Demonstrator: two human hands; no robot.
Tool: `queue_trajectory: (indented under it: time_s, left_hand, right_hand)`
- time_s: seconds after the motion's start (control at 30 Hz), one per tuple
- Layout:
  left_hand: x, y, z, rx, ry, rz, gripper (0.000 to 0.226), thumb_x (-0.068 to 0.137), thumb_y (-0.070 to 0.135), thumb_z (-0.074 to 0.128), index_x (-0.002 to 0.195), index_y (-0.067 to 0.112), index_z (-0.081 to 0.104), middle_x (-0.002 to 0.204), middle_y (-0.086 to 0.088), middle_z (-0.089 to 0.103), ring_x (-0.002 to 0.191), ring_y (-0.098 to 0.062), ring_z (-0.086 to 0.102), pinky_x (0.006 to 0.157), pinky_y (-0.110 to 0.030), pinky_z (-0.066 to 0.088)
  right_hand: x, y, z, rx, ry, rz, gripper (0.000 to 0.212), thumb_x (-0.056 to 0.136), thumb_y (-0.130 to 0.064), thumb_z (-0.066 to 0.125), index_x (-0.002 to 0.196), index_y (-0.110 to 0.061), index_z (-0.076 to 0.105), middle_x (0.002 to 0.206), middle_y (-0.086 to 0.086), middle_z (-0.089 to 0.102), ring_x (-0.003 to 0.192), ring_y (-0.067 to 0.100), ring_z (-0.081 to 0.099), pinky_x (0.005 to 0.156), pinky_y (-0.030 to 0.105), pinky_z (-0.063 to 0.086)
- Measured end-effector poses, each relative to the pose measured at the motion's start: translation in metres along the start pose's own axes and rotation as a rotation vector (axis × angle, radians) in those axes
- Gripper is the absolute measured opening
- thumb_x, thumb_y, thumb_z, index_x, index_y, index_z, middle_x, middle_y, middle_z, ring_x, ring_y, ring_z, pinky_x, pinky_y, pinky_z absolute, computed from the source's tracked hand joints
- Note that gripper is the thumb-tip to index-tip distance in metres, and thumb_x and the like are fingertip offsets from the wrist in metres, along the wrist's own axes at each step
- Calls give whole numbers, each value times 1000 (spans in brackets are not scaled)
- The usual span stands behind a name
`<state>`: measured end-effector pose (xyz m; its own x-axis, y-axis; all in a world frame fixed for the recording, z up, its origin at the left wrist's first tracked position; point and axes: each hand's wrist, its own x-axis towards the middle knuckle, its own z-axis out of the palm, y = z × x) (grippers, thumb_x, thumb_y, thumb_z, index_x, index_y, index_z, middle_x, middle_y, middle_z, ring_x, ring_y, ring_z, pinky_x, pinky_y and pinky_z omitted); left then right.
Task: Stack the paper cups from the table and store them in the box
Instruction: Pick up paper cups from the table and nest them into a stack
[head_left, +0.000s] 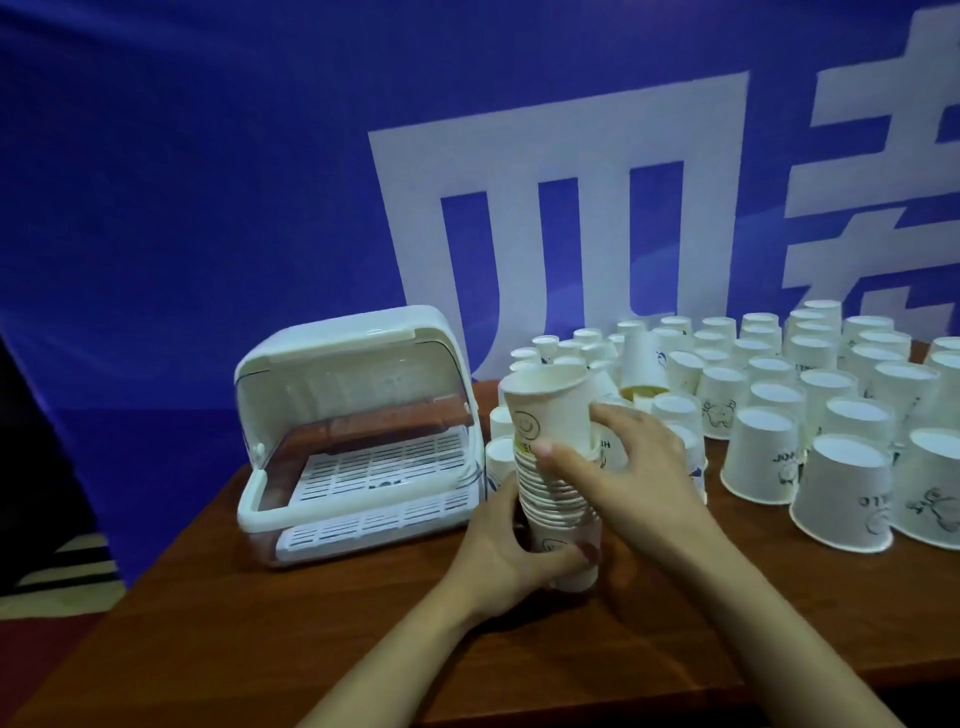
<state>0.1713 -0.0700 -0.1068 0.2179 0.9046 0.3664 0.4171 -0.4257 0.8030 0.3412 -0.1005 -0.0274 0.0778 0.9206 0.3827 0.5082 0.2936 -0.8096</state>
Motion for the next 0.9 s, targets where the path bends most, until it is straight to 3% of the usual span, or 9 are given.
queue_trajectory:
  time_s: [0.13, 0.27, 0.33, 0.5, 0.6, 0.67, 0.77, 0.83, 0.9]
  left_hand:
    - [2, 3, -2, -18, -3, 13, 76, 67, 47, 92, 134, 32, 61, 127, 24, 71, 120, 4, 65, 97, -12, 48]
    - [1, 3, 0, -39, -2, 20, 79, 69, 47, 92, 138, 29, 59, 130, 24, 70, 123, 4, 63, 97, -12, 48]
    - [1, 2, 0, -41, 0, 18, 79, 70, 41, 94, 139, 26, 59, 130, 20, 71, 123, 3, 63, 96, -10, 47]
    - [1, 3, 0, -32, -10, 21, 81, 70, 42, 94, 140, 27, 58, 128, 24, 70, 121, 6, 63, 95, -8, 46]
    - [1, 4, 0, -39, -14, 21, 83, 68, 50, 91, 141, 26, 58, 131, 19, 71, 124, 0, 63, 100, -14, 48]
    - [1, 5, 1, -39, -6, 22, 84, 67, 52, 90, 140, 27, 59, 132, 16, 71, 125, -2, 64, 103, -19, 49]
    - [0, 5, 3, -25, -1, 21, 81, 66, 52, 90, 138, 28, 60, 131, 17, 71, 125, -3, 64, 105, -24, 49]
    - [0, 5, 3, -8, -9, 19, 79, 66, 53, 90, 135, 29, 61, 129, 18, 71, 124, -3, 65, 106, -29, 49]
    - [1, 5, 3, 3, -25, 16, 79, 66, 55, 89, 135, 30, 61, 129, 18, 71, 123, -3, 64, 107, -33, 50]
  right_hand:
    - [2, 0, -3, 316, -8, 23, 101, 63, -83, 61, 150, -32, 47, 145, -11, 54, 132, 2, 48, 112, 32, 39]
    - [5, -2, 1, 223, -5, -57, 61, 92, -64, 57, 144, -31, 56, 144, -14, 57, 131, -2, 47, 101, 18, 32]
    - [6, 1, 3, 170, 20, -76, 56, 95, -60, 55, 139, -27, 62, 144, -10, 59, 134, 2, 46, 105, 20, 32]
    - [9, 17, 3, -147, 55, -172, 75, 85, -78, 25, 132, -36, 66, 147, -13, 56, 150, 11, 28, 124, 46, 14]
    - [4, 14, -2, -247, 44, -126, 81, 81, -81, 20, 141, -42, 57, 159, -15, 39, 153, 11, 5, 122, 47, 8]
    - [2, 13, -5, -258, 11, -133, 84, 79, -83, 17, 144, -44, 52, 161, -17, 34, 153, 8, 2, 121, 46, 7]
    - [3, 31, -10, -184, 10, -189, 89, 84, -88, 13, 143, -36, 55, 155, -13, 45, 152, 15, 22, 124, 47, 16]
    - [1, 46, -15, -72, 132, -161, 75, 94, -74, 25, 139, -25, 60, 143, -5, 59, 139, 16, 45, 117, 46, 32]
    - [2, 65, -21, -70, 240, -116, 57, 98, -52, 42, 142, -19, 56, 141, 2, 61, 130, 21, 53, 112, 46, 39]
